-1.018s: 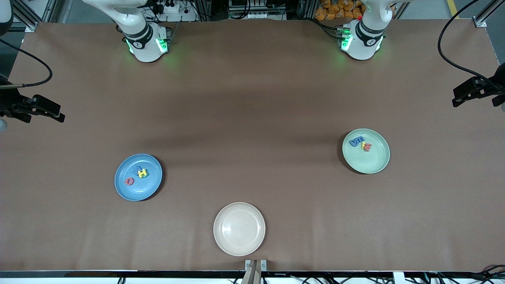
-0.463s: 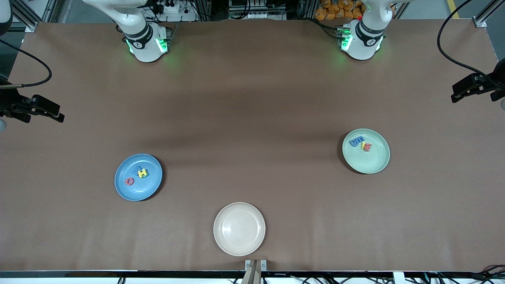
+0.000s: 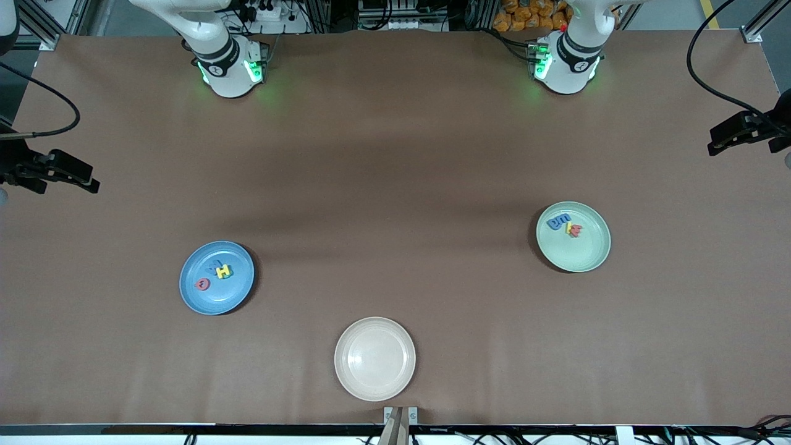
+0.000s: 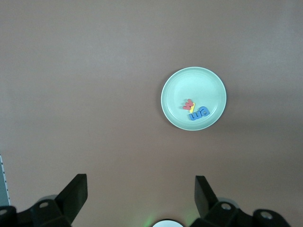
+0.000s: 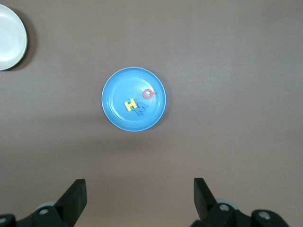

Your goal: Sort uppercase to blue plate, lowercase to green plate

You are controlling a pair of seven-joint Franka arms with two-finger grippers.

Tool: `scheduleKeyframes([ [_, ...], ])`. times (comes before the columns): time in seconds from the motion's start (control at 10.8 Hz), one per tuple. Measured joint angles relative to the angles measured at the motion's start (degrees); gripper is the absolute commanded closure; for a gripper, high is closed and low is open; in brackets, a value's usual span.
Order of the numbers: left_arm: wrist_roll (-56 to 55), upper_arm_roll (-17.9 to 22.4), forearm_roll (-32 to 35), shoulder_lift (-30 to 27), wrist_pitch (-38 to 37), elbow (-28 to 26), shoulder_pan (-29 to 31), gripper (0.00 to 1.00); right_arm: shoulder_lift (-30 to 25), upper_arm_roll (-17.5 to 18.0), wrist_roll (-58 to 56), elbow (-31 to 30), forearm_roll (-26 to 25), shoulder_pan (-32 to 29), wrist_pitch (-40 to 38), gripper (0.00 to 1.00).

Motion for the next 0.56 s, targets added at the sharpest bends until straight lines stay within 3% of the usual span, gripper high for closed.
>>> scheduleKeyframes([
  [0.56,0.0,0.2,-2.1,0.3,4.5,-3.9,0.0,0.0,-0.5,-0.5,-3.5,0.3,-0.1,-0.2,-0.1,0.0],
])
